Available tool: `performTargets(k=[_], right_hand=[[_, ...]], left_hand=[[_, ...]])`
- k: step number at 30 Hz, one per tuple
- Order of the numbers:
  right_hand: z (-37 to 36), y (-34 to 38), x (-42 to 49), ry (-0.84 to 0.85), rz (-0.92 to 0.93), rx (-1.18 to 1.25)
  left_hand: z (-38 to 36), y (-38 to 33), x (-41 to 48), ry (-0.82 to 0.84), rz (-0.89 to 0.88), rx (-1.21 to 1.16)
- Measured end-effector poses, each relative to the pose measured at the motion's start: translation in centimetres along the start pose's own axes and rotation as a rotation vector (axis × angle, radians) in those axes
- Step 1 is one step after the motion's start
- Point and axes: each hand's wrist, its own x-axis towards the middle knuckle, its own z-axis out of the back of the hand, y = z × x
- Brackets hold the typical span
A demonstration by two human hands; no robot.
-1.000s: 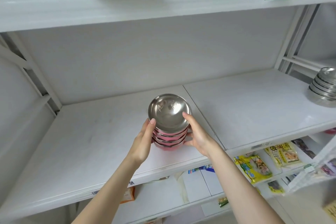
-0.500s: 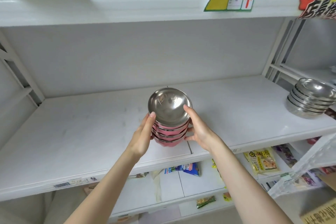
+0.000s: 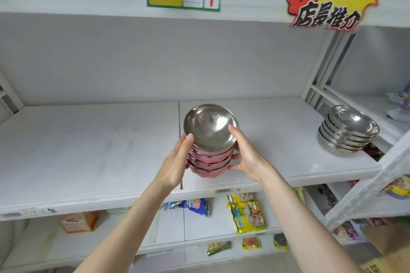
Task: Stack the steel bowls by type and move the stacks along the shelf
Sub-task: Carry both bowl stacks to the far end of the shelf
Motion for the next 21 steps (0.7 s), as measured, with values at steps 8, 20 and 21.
performTargets(k=[8, 20, 21], right_hand=[[8.9, 0.0, 1.3, -0.025, 0.028, -0.011], [25.1, 1.6, 0.3, 0.014, 0.021, -0.083], [26.3, 1.4, 0.3, 0.016, 0.011, -0.086]], left_hand=[[-7.8, -2.1, 2.7, 0.019, -0.030, 0.010], [-24.1, -5.5, 5.5, -0.073, -0.030, -0.013], [-25.4, -5.5, 5.6, -0.072, -0.021, -0.017]])
